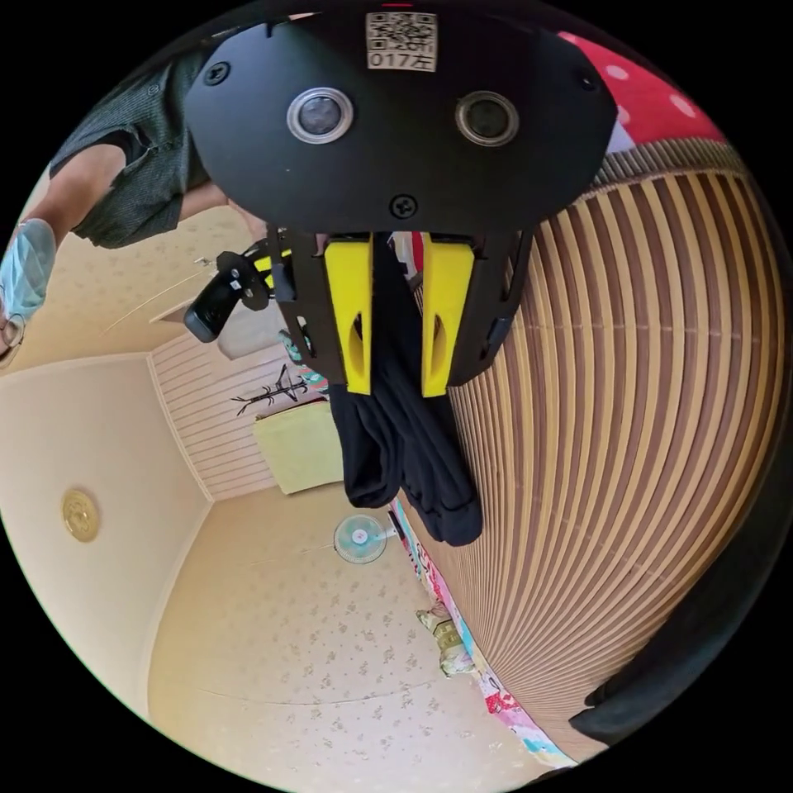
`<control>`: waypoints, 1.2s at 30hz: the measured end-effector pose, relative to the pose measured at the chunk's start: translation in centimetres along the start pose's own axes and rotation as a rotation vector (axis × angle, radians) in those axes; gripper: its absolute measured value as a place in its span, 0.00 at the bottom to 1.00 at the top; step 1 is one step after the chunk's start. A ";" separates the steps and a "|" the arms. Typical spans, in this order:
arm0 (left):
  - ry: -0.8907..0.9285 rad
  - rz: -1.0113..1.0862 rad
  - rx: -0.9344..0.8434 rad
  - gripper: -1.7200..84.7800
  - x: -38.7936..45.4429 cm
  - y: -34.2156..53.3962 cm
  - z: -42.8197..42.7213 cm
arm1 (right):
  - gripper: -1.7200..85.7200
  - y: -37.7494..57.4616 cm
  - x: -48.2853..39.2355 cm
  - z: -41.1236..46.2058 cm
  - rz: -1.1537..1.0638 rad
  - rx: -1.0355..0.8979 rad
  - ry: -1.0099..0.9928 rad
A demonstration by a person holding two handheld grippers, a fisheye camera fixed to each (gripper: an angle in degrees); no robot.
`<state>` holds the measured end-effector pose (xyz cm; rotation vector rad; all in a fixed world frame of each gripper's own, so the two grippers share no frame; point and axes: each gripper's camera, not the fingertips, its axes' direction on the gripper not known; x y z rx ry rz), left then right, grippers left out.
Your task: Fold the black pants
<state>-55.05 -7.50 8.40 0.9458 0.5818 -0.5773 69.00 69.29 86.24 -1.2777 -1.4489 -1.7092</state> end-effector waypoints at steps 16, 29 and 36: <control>0.129 -0.018 -0.021 0.09 3.1 -4.0 0.6 | 0.06 -0.8 -2.7 -0.2 -0.152 -0.088 -0.002; 0.441 -0.079 -0.092 0.02 1.5 -2.1 0.0 | 0.06 -3.4 1.3 -6.5 -0.140 0.009 -0.174; 0.673 0.073 -0.102 0.02 1.2 0.4 0.4 | 0.05 -5.2 6.8 -12.9 -0.037 0.273 -0.424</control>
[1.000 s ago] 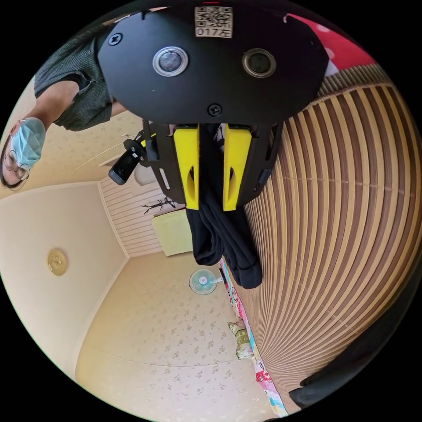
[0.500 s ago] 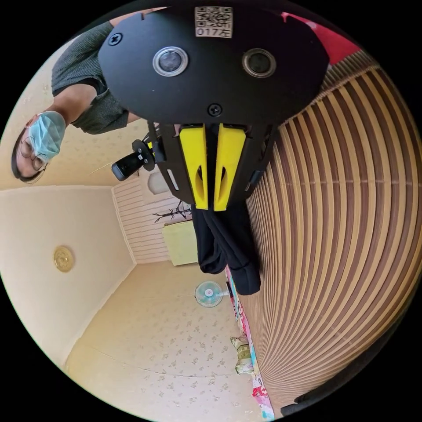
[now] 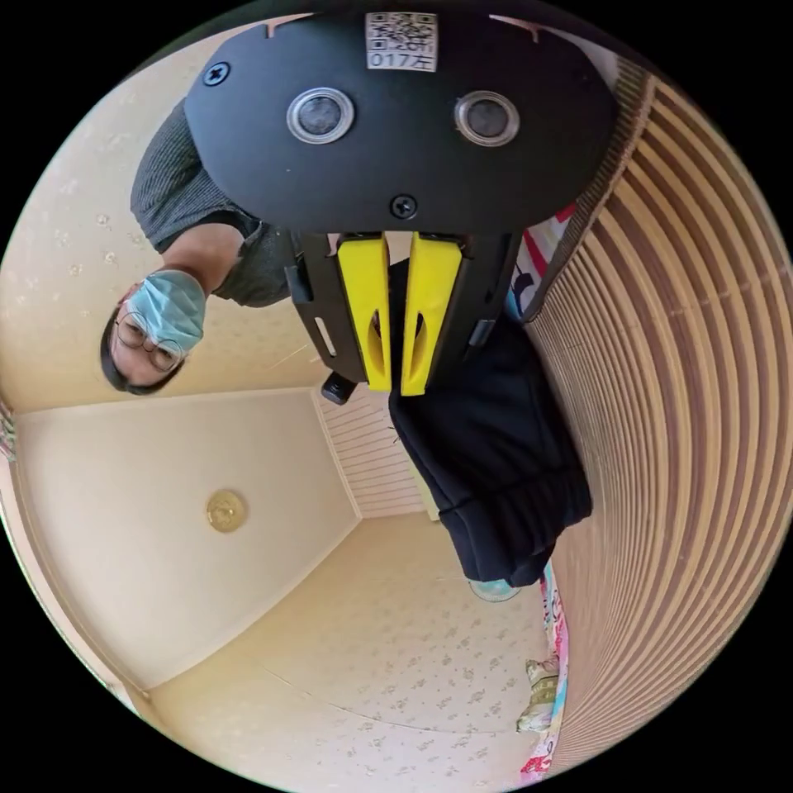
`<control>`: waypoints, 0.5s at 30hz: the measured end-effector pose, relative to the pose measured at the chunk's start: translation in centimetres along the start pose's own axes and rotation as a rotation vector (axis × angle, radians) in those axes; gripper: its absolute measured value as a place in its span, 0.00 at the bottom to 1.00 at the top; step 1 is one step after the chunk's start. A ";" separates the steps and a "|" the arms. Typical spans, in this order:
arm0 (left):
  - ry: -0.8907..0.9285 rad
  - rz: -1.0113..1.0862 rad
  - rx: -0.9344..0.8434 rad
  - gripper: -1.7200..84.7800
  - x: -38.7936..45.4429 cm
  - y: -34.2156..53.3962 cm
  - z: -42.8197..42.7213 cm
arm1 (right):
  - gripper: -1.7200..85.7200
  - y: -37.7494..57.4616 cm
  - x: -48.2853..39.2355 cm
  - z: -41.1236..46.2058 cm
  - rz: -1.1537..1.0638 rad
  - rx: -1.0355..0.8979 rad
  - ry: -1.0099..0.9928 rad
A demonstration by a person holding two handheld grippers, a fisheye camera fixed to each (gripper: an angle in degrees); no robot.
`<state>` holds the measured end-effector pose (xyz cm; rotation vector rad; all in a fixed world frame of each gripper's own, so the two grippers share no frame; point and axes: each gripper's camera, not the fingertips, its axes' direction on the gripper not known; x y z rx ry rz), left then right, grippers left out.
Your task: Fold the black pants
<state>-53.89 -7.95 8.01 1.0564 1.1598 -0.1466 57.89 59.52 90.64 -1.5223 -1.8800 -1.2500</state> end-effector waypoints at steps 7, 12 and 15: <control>0.183 0.209 -0.052 0.02 1.0 3.6 0.2 | 0.11 -3.7 0.9 -4.6 0.063 0.235 0.051; 0.296 0.443 -0.157 0.02 3.6 7.5 -0.1 | 0.16 -6.8 -0.3 -4.9 0.097 0.280 0.088; 0.374 0.578 -0.230 0.02 5.2 10.2 -0.1 | 0.18 -9.6 -0.6 -3.8 0.097 0.223 0.008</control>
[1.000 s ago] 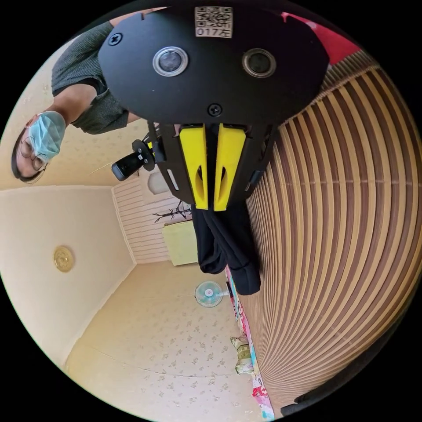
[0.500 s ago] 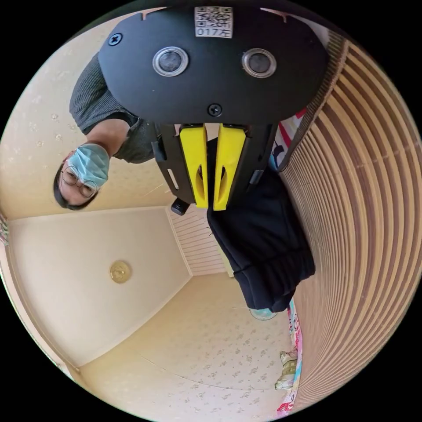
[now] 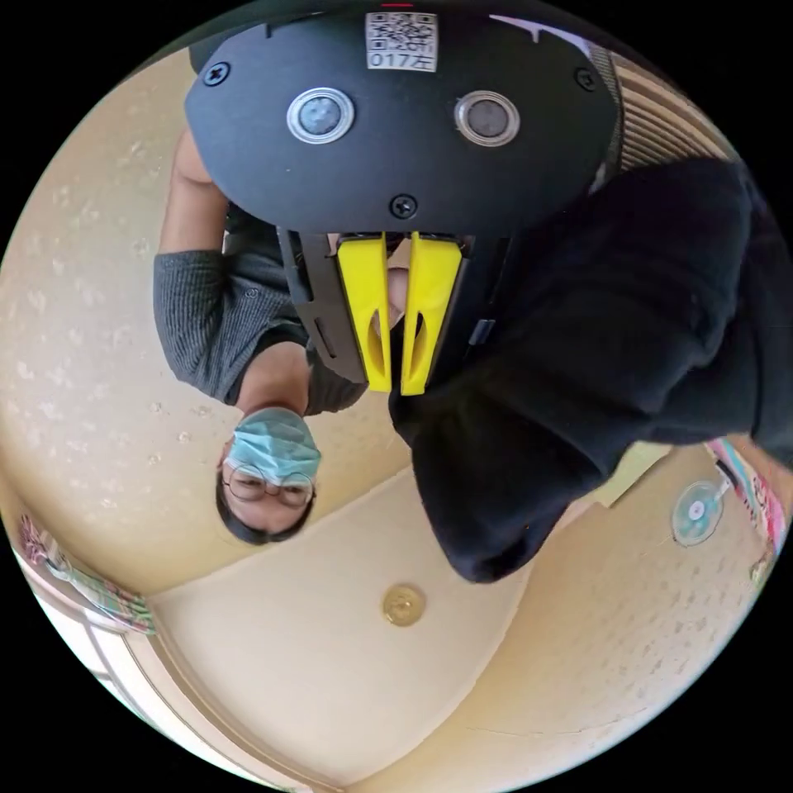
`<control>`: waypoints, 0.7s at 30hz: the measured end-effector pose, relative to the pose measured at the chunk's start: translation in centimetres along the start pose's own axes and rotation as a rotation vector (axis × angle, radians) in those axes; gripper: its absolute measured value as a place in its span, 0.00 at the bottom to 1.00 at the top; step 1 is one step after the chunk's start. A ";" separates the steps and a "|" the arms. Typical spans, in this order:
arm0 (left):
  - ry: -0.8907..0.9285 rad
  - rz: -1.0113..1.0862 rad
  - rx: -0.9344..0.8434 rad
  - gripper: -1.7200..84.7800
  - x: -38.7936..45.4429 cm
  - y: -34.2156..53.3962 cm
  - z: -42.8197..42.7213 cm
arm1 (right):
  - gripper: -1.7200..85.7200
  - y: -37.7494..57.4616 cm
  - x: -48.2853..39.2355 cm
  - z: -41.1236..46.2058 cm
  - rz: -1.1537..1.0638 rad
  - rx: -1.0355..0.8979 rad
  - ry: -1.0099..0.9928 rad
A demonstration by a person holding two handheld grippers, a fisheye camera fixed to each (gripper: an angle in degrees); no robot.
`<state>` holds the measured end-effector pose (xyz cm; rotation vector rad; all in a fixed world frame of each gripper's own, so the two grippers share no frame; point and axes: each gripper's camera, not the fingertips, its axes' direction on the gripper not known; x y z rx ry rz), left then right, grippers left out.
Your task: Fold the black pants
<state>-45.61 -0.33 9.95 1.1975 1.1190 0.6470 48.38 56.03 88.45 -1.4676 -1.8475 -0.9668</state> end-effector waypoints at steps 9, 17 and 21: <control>0.234 0.257 -0.143 0.02 5.6 5.5 1.7 | 0.18 -6.8 -5.2 8.3 -0.052 -0.255 0.002; 0.421 0.391 -0.191 0.02 8.5 9.4 1.6 | 0.06 -11.3 -12.7 12.3 -0.143 -0.308 0.436; 0.431 0.573 -0.076 0.02 12.3 11.3 -2.1 | 0.05 -12.8 -14.9 5.8 -0.114 -0.141 0.580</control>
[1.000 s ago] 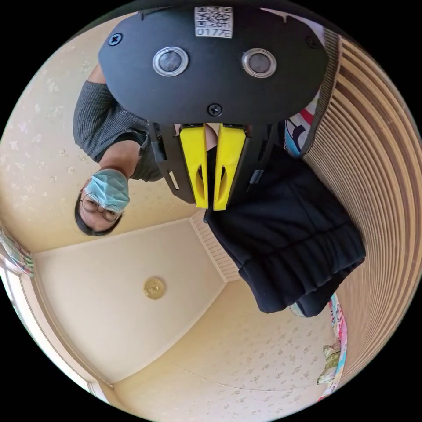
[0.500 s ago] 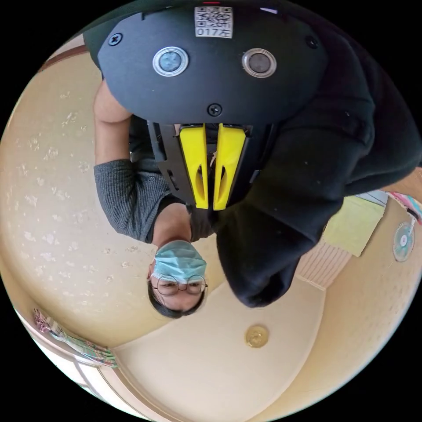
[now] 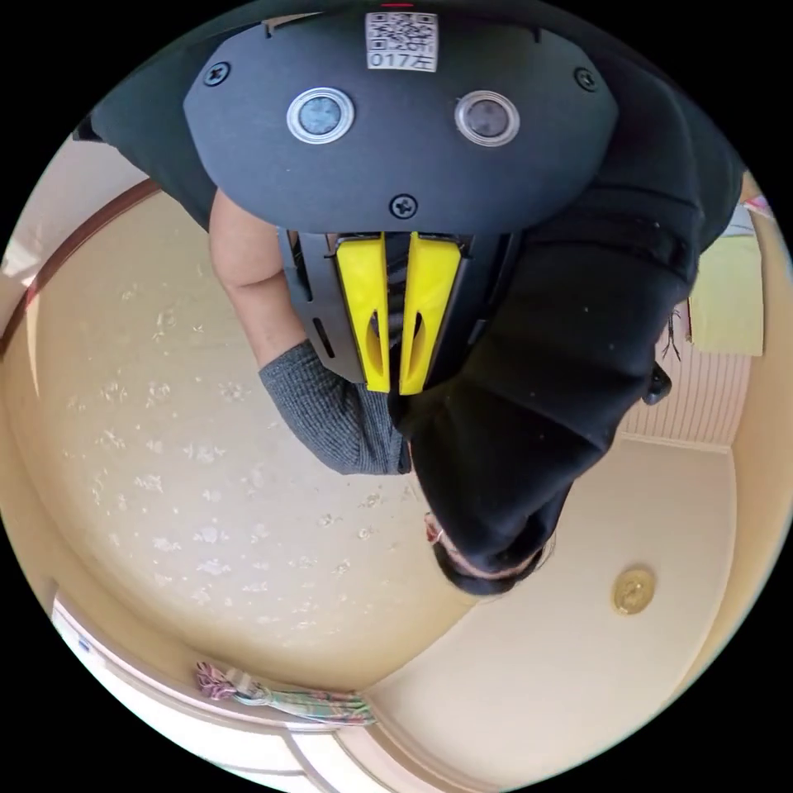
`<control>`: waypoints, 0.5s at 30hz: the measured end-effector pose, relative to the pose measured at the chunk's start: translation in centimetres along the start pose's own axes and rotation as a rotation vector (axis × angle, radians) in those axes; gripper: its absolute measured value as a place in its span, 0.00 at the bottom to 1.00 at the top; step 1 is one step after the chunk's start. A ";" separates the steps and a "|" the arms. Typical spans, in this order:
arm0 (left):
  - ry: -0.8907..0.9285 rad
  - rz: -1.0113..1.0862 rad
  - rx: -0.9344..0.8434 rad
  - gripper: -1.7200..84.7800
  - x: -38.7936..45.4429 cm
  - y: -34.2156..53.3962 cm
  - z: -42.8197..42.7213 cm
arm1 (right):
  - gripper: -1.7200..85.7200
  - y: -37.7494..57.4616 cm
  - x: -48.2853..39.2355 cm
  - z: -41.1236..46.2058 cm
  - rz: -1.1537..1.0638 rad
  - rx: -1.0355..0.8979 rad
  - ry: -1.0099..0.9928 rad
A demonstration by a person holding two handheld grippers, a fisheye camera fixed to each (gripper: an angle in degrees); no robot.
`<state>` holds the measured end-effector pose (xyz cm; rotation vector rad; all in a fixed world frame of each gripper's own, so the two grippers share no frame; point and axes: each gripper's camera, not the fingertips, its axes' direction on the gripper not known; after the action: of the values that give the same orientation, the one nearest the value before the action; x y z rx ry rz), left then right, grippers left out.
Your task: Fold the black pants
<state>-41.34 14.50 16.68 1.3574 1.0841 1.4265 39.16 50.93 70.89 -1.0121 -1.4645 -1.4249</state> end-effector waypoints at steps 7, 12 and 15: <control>-0.220 0.099 0.052 0.02 6.0 -0.3 -3.9 | 0.04 4.5 1.4 -16.3 0.240 0.371 0.298; -0.398 0.142 0.004 0.02 9.2 -1.9 -4.2 | 0.04 9.4 1.1 -25.8 0.388 0.604 0.520; -0.511 0.102 0.023 0.02 9.4 -2.8 -4.1 | 0.04 12.5 -0.4 -31.5 0.423 0.770 0.600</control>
<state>-45.65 24.23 16.15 1.6926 0.7032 1.0486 52.00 19.82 74.81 -0.3220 -1.0994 -0.6596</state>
